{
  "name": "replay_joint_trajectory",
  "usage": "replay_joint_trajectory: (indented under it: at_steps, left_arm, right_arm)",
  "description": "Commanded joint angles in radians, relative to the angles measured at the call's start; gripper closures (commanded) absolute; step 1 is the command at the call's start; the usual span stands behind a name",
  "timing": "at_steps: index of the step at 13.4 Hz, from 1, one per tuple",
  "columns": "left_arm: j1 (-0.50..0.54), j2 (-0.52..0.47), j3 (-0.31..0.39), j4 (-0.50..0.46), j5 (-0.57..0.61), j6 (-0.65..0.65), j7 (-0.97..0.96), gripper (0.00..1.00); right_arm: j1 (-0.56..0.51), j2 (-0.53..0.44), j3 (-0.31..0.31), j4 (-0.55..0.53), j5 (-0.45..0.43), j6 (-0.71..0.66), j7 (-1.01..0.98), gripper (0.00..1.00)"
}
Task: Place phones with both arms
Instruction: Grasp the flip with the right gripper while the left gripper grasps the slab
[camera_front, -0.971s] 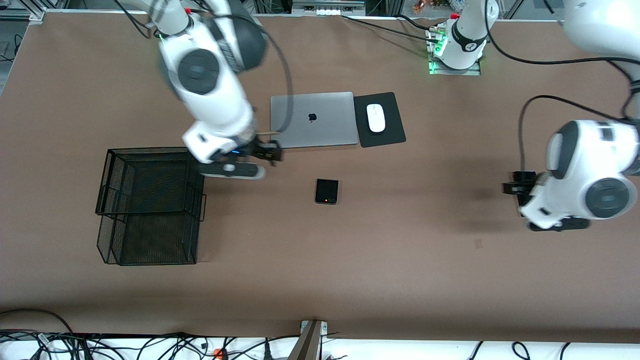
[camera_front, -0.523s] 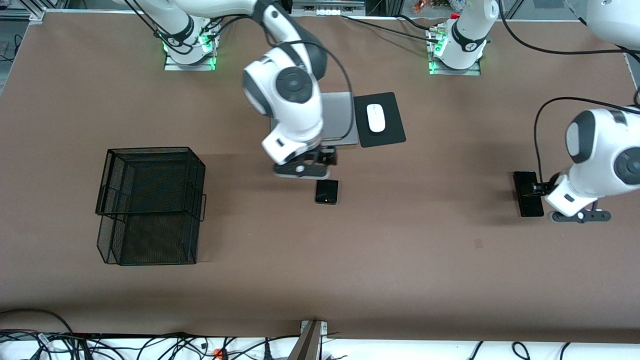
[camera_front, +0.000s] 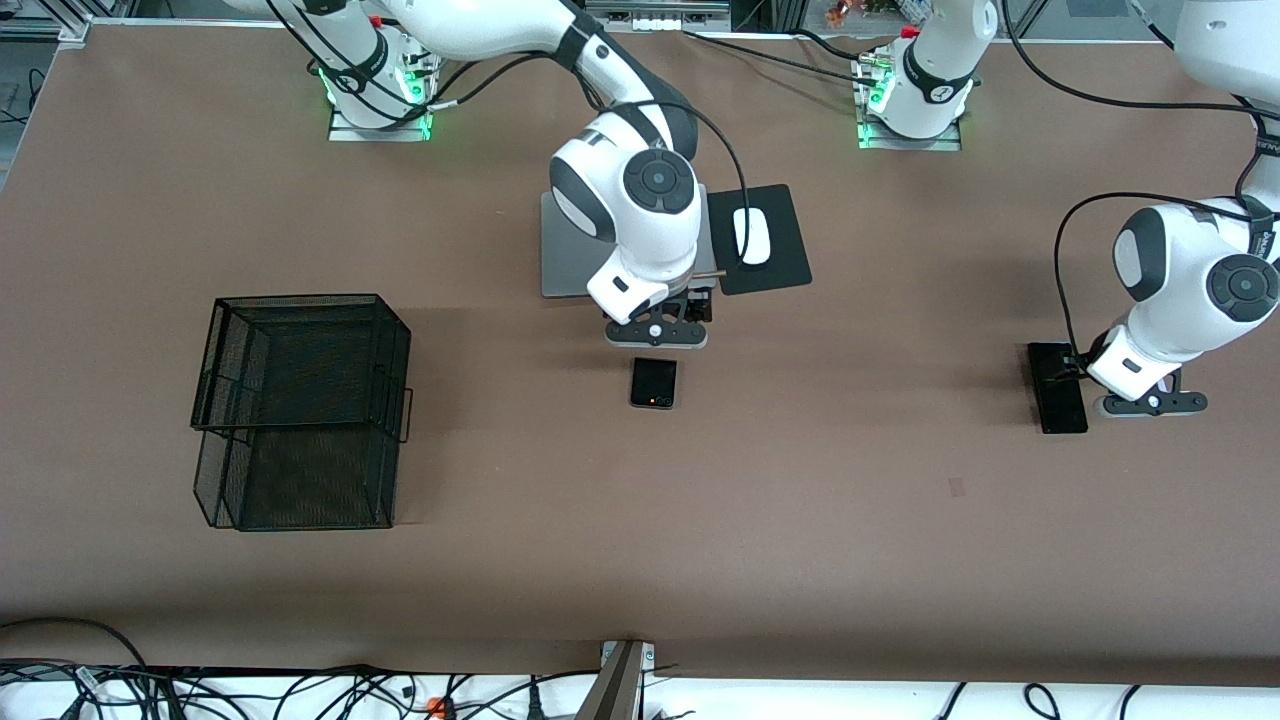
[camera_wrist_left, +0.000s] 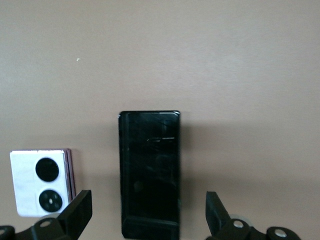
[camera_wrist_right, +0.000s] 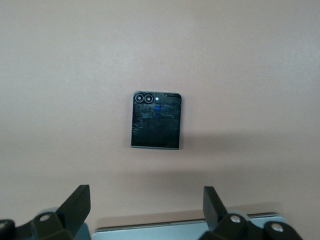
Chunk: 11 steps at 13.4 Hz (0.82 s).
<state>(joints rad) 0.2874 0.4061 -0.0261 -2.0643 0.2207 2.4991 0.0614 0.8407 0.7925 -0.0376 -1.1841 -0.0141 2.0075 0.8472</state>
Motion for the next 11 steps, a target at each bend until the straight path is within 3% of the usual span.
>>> replay_joint_trajectory:
  at_steps: [1,6,11]
  left_arm:
    - [0.055,0.092,-0.017,0.009,0.019,0.142,0.067,0.0]
    - [0.081,0.137,-0.025,0.009,0.005,0.184,0.075,0.0]
    - [0.102,0.123,-0.057,0.01,0.003,0.178,0.077,0.0]
  right_arm:
    - [0.005,0.042,-0.011,0.034,-0.014,0.002,-0.031,0.0]
    - [-0.032,0.128,-0.013,0.034,-0.011,0.193,-0.037,0.0]
    - [-0.032,0.191,-0.013,0.034,-0.001,0.278,-0.011,0.0]
